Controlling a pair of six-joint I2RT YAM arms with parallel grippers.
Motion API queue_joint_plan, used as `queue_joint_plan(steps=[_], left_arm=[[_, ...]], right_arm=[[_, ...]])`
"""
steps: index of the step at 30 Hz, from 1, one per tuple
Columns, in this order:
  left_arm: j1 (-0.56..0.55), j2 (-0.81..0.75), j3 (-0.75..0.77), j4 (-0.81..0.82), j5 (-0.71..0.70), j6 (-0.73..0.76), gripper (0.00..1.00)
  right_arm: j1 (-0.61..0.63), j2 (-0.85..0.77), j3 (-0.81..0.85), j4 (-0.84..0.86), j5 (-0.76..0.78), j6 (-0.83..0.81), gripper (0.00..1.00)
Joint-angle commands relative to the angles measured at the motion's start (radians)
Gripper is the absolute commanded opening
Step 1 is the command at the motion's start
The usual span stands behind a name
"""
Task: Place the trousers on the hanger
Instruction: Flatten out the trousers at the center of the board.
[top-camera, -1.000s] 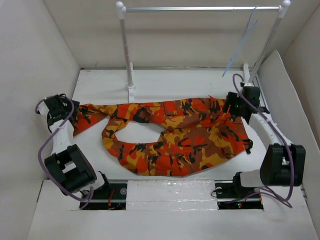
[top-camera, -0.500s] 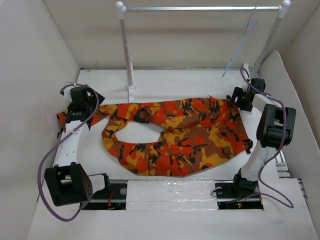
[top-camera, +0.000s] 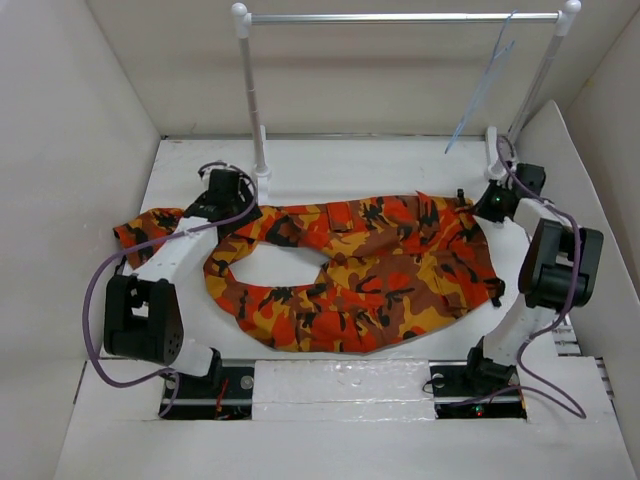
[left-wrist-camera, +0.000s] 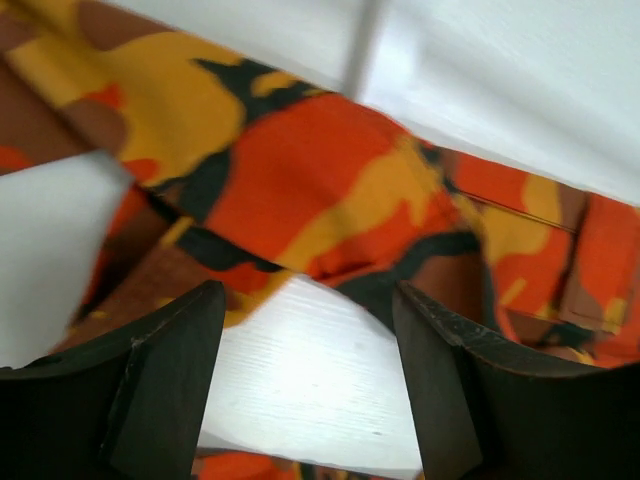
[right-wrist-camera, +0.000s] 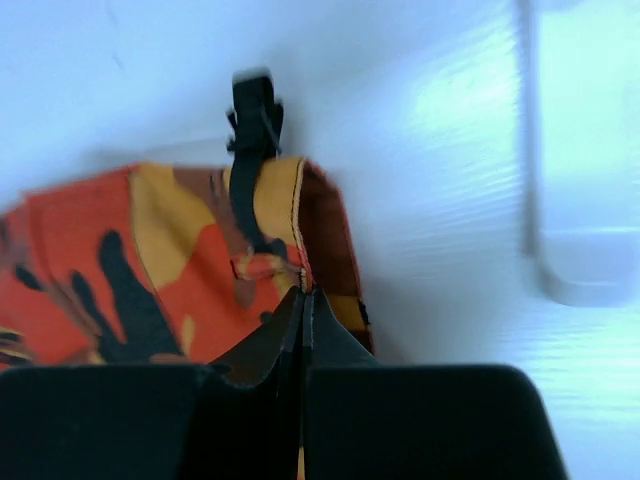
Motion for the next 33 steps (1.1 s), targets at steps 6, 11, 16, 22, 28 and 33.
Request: queue_joint_plan(steps=[6, 11, 16, 22, 28, 33], left_arm=[[-0.108, 0.050, 0.134, -0.010, -0.061, 0.006, 0.64], [-0.108, 0.102, 0.172, -0.027, -0.110, 0.030, 0.65], [-0.076, 0.177, 0.250, -0.041, -0.184, 0.031, 0.66], [0.178, 0.159, 0.234, -0.011, -0.080, -0.049, 0.68], [0.358, 0.248, 0.299, -0.042, 0.057, -0.095, 0.71], [0.358, 0.392, 0.396, -0.072, 0.080, -0.116, 0.71]], right_arm=[[-0.184, -0.207, 0.109, -0.036, 0.101, 0.092, 0.00], [-0.194, -0.199, 0.106, -0.113, 0.208, 0.092, 0.34], [-0.145, -0.269, 0.056, -0.150, 0.165, 0.056, 0.70], [0.105, -0.563, -0.225, -0.041, 0.149, 0.077, 0.21], [0.470, -0.724, -0.427, 0.065, 0.083, 0.082, 0.11], [0.732, -0.709, -0.429, 0.008, 0.111, 0.053, 0.36]])
